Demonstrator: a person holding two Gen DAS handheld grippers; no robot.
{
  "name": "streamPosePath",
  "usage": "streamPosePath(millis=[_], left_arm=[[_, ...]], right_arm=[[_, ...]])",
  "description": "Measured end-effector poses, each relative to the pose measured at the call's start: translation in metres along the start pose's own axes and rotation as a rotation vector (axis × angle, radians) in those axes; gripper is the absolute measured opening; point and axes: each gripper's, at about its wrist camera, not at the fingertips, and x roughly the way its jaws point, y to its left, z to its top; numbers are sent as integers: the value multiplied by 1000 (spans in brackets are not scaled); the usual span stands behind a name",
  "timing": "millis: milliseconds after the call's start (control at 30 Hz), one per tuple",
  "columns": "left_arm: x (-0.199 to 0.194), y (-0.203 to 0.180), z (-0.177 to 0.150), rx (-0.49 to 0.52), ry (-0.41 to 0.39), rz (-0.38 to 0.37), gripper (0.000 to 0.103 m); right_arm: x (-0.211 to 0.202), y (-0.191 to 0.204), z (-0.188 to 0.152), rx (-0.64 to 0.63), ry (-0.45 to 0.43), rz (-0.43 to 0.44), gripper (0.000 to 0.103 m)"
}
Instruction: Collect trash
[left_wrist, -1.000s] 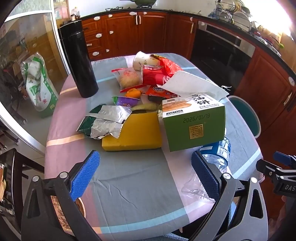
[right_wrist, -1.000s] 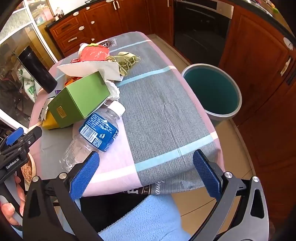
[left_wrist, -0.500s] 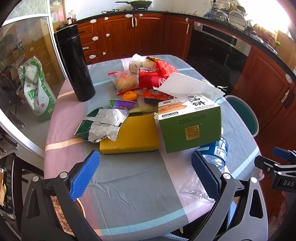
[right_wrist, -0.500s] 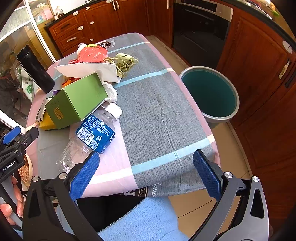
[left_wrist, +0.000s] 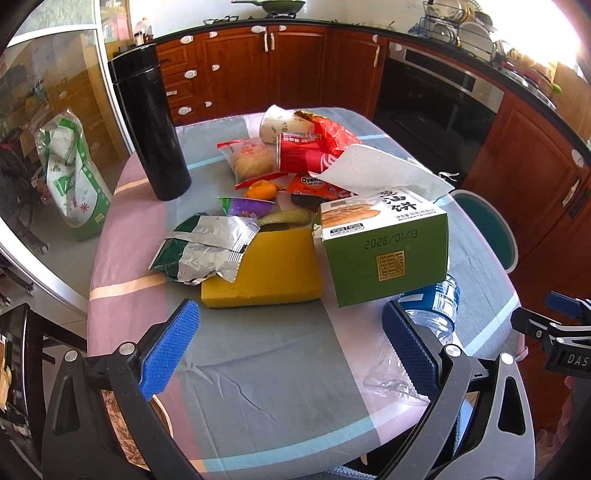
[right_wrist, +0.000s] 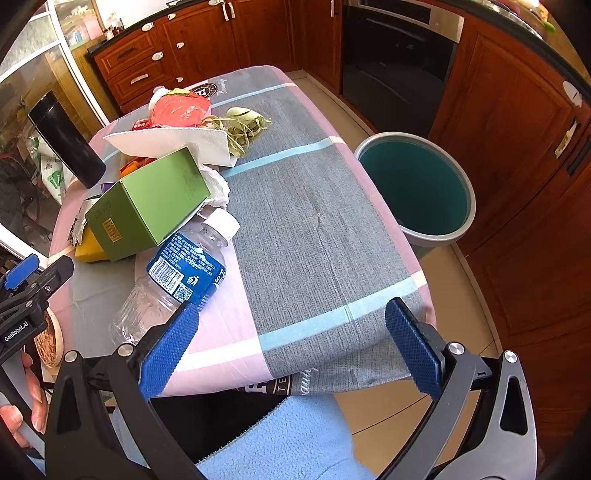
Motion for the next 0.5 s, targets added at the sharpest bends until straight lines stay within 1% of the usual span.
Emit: streamPosePath(millis=[500], left_arm=[[1, 3, 0, 5, 2, -13, 99]], right_arm=[[2, 2, -1, 5, 10, -2, 97]])
